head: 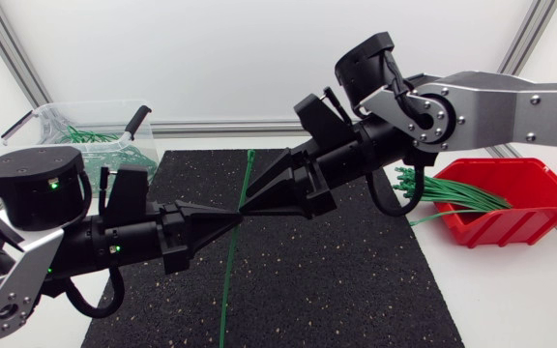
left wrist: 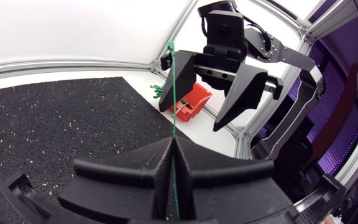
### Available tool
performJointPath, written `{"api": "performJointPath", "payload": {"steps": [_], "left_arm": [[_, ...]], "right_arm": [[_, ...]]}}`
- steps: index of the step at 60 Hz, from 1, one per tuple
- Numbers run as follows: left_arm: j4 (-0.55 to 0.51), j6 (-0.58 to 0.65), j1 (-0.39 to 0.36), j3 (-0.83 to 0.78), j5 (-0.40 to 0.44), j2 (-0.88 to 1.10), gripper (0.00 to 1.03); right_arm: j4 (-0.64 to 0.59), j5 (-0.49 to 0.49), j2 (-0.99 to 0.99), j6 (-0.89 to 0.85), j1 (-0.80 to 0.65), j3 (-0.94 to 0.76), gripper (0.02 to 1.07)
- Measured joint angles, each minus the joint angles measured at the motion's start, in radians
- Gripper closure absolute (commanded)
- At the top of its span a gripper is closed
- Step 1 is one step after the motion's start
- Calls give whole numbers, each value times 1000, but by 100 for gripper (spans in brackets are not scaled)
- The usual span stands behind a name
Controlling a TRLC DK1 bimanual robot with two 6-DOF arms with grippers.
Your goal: Take a green cable tie from the red box, thread the tail through the head to close it, then place it in the transparent bin on the left.
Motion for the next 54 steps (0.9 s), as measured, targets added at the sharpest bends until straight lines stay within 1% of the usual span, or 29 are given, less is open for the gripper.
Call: {"api": "performJointPath", "payload": {"steps": [5, 10, 13, 16, 17, 24, 28, 34, 54], "left_arm": [[0, -6, -7, -2, 8, -2, 99], [0, -9, -12, -2, 10, -8, 99], [0, -9, -14, -3, 10, -13, 99], [0, -9, -14, -2, 10, -15, 99], [0, -10, -14, -2, 10, -15, 99], [0, -10, -14, -2, 10, -15, 99], [0, -12, -14, -3, 10, -15, 99], [0, -13, -21, -2, 10, -15, 99], [0, -13, -27, -3, 3, -15, 99]], "right_arm": [[0, 0, 6, 0, 6, 0, 53], [1, 0, 6, 0, 6, 0, 64], [10, 0, 6, -3, 6, 0, 68], [21, 0, 6, -3, 6, -2, 75], [23, 0, 6, -3, 6, -3, 80], [29, 0, 6, -3, 6, -19, 91], [29, 0, 6, -3, 6, -26, 93], [29, -2, 6, -3, 6, -33, 100], [29, -23, 6, -3, 6, -33, 101]]}}
